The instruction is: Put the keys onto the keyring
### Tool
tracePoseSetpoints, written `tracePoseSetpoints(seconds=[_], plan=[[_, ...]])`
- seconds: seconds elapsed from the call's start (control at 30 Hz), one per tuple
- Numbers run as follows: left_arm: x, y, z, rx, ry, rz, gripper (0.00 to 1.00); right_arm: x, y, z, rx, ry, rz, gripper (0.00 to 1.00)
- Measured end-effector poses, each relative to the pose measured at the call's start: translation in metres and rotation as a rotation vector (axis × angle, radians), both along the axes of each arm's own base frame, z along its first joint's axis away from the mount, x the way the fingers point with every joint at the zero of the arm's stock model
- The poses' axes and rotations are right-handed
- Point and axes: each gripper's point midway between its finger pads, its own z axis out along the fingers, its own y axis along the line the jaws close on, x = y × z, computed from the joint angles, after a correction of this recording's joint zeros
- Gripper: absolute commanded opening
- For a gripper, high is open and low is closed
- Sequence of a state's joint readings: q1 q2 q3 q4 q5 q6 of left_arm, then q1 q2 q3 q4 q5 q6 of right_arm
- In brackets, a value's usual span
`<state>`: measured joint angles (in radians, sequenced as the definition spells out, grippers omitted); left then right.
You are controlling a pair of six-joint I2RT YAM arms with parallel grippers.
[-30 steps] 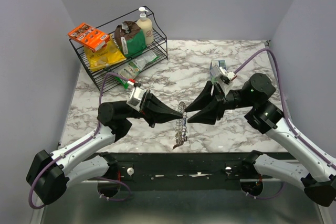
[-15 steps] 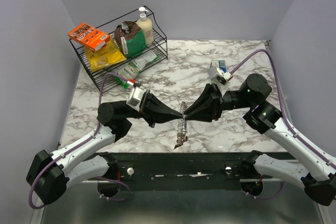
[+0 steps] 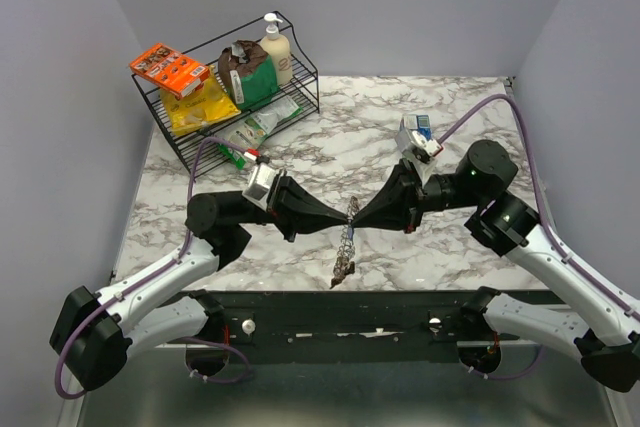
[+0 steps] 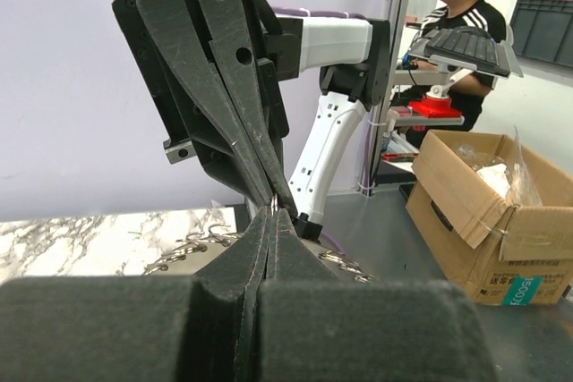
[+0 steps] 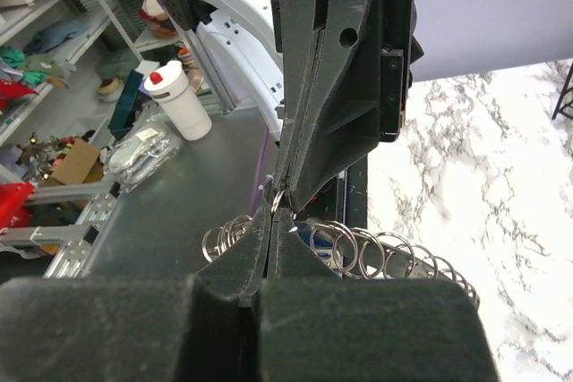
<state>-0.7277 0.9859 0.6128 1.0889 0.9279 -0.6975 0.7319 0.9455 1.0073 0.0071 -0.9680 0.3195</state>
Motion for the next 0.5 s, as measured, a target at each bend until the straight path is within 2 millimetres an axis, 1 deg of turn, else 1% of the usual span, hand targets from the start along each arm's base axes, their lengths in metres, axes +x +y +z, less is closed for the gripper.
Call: tracePoseSetpoints(seconds=[0.03,0.1,0.13,0.2,0.23,0.3,0.33,0.43,0.5], plan=[[0.001,-0.001,-0.001,0.006,0.004,0.002,0.00,0.001,0.000,0.000,-0.007,-0.002,-0.003,0.00],[0.004,-0.002,-0.001,0.024,0.004,0.014,0.07,0.002,0.000,-0.001,-0.027,0.002,-0.013,0.00],[0.005,-0.002,-0.001,0.038,0.004,0.022,0.16,0.003,-0.001,-0.001,-0.036,-0.001,-0.019,0.00],[0.008,-0.003,0.001,0.066,-0.007,0.044,0.28,0.006,-0.001,0.000,-0.052,-0.010,-0.034,0.00],[0.008,-0.002,0.003,0.077,-0.016,0.053,0.36,0.009,-0.001,0.000,-0.062,-0.017,-0.046,0.00],[0.009,-0.001,0.009,0.105,-0.051,0.077,0.44,0.013,-0.001,-0.003,-0.090,-0.019,-0.066,0.00],[0.010,0.000,0.012,0.118,-0.074,0.090,0.52,0.016,-0.001,-0.006,-0.107,-0.018,-0.075,0.00],[0.009,0.004,0.019,0.172,-0.109,0.117,0.62,0.022,-0.001,-0.019,-0.168,-0.006,-0.094,0.00],[0.010,0.005,0.019,0.213,-0.123,0.129,0.64,0.026,-0.001,-0.026,-0.209,0.002,-0.104,0.00]])
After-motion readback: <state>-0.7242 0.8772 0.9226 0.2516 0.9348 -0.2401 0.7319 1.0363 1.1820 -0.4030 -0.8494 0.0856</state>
